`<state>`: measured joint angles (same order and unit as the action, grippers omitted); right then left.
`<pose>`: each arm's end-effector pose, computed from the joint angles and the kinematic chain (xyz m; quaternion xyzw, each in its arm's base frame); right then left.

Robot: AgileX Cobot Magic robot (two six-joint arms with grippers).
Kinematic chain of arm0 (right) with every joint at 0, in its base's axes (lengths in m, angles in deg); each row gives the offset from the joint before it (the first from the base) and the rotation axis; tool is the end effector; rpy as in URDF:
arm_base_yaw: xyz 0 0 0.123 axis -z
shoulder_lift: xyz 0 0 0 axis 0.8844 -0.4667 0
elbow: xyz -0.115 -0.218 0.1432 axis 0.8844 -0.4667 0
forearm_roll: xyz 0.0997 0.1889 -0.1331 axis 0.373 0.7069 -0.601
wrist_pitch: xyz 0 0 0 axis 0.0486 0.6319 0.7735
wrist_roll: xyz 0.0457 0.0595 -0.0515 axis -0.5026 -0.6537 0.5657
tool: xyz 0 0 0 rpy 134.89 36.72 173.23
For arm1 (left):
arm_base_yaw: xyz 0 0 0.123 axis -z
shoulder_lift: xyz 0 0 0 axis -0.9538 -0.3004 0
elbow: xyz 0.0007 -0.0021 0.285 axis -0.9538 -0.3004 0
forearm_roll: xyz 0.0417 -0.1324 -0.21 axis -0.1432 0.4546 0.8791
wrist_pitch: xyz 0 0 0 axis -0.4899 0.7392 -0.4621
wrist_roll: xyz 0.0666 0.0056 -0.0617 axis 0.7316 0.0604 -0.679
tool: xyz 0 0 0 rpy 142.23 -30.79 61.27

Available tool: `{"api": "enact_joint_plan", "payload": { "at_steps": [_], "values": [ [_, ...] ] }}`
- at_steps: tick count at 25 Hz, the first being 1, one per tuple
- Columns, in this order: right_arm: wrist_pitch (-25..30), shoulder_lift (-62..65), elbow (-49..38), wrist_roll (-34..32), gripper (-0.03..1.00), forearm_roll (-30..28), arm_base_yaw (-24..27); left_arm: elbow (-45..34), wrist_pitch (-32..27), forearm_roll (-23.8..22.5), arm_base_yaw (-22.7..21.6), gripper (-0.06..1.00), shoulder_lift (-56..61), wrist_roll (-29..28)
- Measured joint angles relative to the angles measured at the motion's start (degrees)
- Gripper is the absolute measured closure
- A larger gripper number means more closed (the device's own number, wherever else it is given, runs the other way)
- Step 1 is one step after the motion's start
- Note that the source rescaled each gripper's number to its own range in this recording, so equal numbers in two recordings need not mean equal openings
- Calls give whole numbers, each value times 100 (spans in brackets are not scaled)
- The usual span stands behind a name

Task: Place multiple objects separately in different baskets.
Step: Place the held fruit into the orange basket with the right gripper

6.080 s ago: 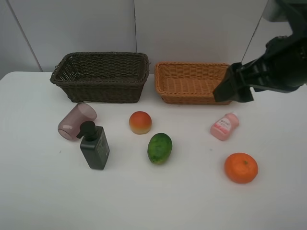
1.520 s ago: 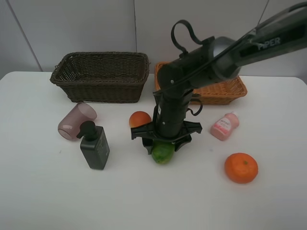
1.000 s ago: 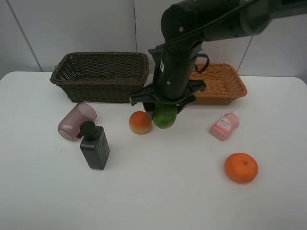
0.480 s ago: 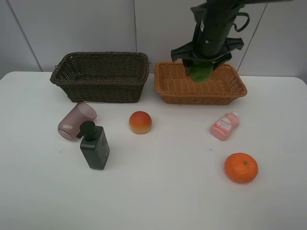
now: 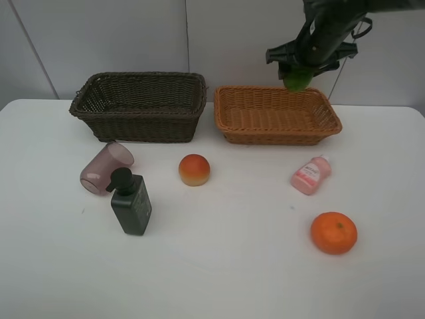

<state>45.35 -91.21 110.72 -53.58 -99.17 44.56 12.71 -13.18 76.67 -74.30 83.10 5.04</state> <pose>0.4340 0.1146 0.2426 -0.0389 0.9387 -0.0412 0.3400 -0.0064 -0.0014 0.2781 -0.0258 0.8500 -0.0074 0.5261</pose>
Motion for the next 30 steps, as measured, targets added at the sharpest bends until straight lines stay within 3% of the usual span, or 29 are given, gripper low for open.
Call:
{"api": "enact_joint_plan", "payload": {
  "at_steps": [5,12,23,24,25,27,30],
  "values": [
    [-588,-477,0,0,63,-74,154,0,0,0,0,3,0,0],
    [-1003,-1016,0,0,63,-190,378,0,0,0,0,3,0,0],
    [-1114,-1099,0,0,63,-218,386,0,0,0,0,3,0,0],
    [-1114,-1099,0,0,59,-196,386,0,0,0,0,3,0,0],
    [-1095,-1099,0,0,48,-162,386,0,0,0,0,3,0,0],
    [-1064,-1099,0,-5,16,-111,386,0,0,0,0,3,0,0],
    [-974,-1099,0,-5,0,-91,386,0,0,0,0,3,0,0]
  ]
}}
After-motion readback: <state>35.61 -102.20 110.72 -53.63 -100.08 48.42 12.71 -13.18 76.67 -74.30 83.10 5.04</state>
